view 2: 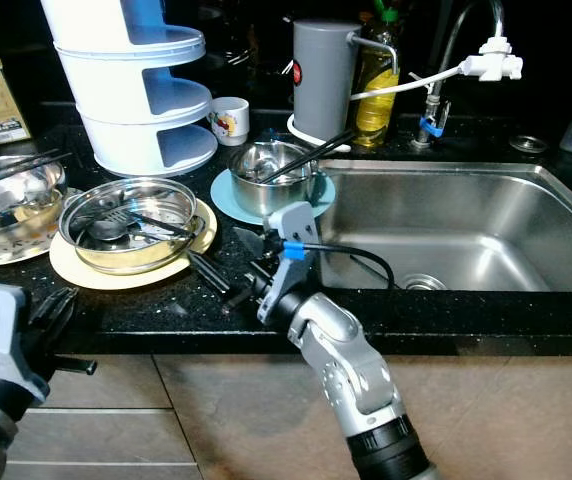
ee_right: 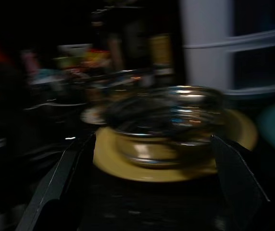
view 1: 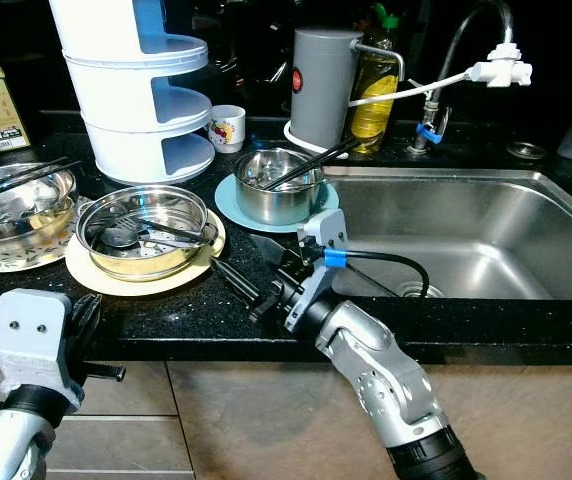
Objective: Kitchen organization
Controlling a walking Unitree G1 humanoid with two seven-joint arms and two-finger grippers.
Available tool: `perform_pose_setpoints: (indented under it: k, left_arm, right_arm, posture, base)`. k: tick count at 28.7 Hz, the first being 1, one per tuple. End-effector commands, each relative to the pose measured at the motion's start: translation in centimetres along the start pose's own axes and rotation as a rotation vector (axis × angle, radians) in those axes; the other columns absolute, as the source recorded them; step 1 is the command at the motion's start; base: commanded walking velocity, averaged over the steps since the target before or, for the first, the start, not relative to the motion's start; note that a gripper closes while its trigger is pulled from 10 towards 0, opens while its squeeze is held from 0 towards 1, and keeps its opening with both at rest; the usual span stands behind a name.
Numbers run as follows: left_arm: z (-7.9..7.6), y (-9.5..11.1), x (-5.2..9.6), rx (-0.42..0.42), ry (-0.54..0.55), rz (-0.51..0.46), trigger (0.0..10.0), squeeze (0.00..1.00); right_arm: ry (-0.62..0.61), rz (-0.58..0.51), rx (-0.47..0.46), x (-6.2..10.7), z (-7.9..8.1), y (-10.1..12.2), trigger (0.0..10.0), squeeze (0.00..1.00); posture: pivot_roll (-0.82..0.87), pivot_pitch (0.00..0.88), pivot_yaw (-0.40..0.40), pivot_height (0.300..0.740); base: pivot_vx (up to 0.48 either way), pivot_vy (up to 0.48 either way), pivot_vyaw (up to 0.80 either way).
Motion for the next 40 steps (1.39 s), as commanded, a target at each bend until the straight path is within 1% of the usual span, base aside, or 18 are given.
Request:
perform_pose_setpoints:
  k: [1, 3, 4, 5, 6, 8, 9, 10, 14, 20, 26, 28, 31, 40]
  left_arm:
    - [0.2, -0.1, 0.0, -0.002, -0.015, -0.001, 10.0, 0.0]
    - [0.0, -0.2, 0.2, -0.012, -0.034, 0.001, 10.0, 0.0]
    - [0.0, -0.3, 0.2, -0.021, -0.038, 0.004, 10.0, 0.0]
    - [0.0, -0.4, 0.3, -0.027, -0.039, 0.006, 10.0, 0.0]
    - [0.1, -0.5, 0.4, -0.025, -0.037, 0.006, 10.0, 0.0]
    - [0.3, -0.5, 0.4, -0.024, -0.031, 0.001, 10.0, 0.0]
    - [0.4, -0.5, 0.4, -0.024, -0.026, 0.004, 10.0, 0.0]
    - [0.4, -0.5, 0.4, -0.024, -0.026, 0.004, 10.0, 0.0]
    - [0.2, -0.6, 0.4, -0.031, -0.026, 0.002, 10.0, 0.0]
    - [0.0, -0.6, 0.5, -0.031, -0.033, 0.001, 10.0, 0.0]
    - [0.1, -0.5, 0.4, -0.03, -0.032, -0.005, 10.0, 0.0]
    - [0.1, -0.5, 0.4, -0.03, -0.032, -0.005, 10.0, 0.0]
    - [-0.2, -0.5, 0.2, -0.031, -0.042, -0.006, 10.0, 0.0]
    - [-0.6, -0.4, 0.0, -0.015, -0.057, -0.016, 10.0, 0.0]
  right_arm:
    - [0.047, -0.013, -0.006, -0.4, 0.8, 0.1, 10.0, 1.0]
    - [0.034, 0.01, 0.005, -0.7, 1.0, -0.5, 10.0, 1.0]
    - [0.027, 0.023, 0.011, -0.9, 1.0, -0.9, 10.0, 0.98]
    - [0.024, 0.032, 0.015, -1.0, 1.0, -1.1, 10.0, 0.26]
    - [0.025, 0.04, 0.017, -1.2, 1.1, -1.4, 10.0, 0.0]
    - [0.016, 0.052, 0.017, -1.5, 1.1, -1.8, 10.0, 0.0]
    - [-0.025, 0.056, 0.026, -2.0, 0.9, -2.0, 10.0, 0.0]
    - [-0.025, 0.056, 0.026, -2.0, 0.9, -2.0, 10.0, 0.0]
    - [-0.057, 0.017, 0.02, -2.8, 1.1, -1.7, 10.0, 0.0]
    - [-0.058, -0.011, 0.014, -3.4, 1.5, -1.3, 10.0, 0.0]
    - [-0.085, -0.035, -0.006, -3.5, 1.1, -1.0, 10.0, 0.0]
    - [-0.085, -0.035, -0.006, -3.5, 1.1, -1.0, 10.0, 0.0]
    - [-0.051, -0.055, -0.011, -3.7, 1.4, -0.6, 10.0, 0.0]
    - [-0.028, -0.07, -0.019, -4.2, 1.7, -0.2, 10.0, 0.0]
  posture:
    - [0.07, 0.163, -0.038, 0.74]
    - [0.07, 0.154, -0.044, 0.74]
    - [0.07, 0.154, -0.044, 0.74]
    - [0.07, 0.154, -0.044, 0.74]
    - [0.07, 0.151, -0.042, 0.74]
    - [0.07, 0.151, -0.042, 0.74]
    - [0.07, 0.149, -0.044, 0.74]
    - [0.07, 0.149, -0.044, 0.74]
    - [0.08, 0.148, -0.051, 0.74]
    - [0.08, 0.148, -0.053, 0.74]
    - [0.08, 0.151, -0.047, 0.74]
    - [0.08, 0.151, -0.047, 0.74]
    - [0.08, 0.155, -0.045, 0.74]
    - [0.08, 0.156, -0.046, 0.74]
  base:
    - [0.0, 0.0, 0.0]
    - [0.0, 0.0, 0.0]
    - [0.0, 0.0, 0.0]
    - [0.0, 0.0, 0.0]
    - [0.0, 0.0, 0.0]
    - [0.0, 0.0, 0.0]
    - [0.0, 0.0, 0.0]
    - [0.0, 0.0, 0.0]
    - [0.0, 0.0, 0.0]
    - [0.0, 0.0, 0.0]
    - [0.0, 0.0, 0.0]
    - [0.0, 0.0, 0.0]
    - [0.0, 0.0, 0.0]
    - [0.0, 0.0, 0.0]
Point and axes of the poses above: a point about 5 cm out from each wrist's last joint towards the gripper, its own x axis pointing back from the gripper into the wrist, its own y axis along the axis of the wrist's last joint, z = x × y, the point moved 2 cm from there along -x, pointing out of the wrist towards the gripper, and after that the axes turned 5 degrees about x, right-handed, at the moved point
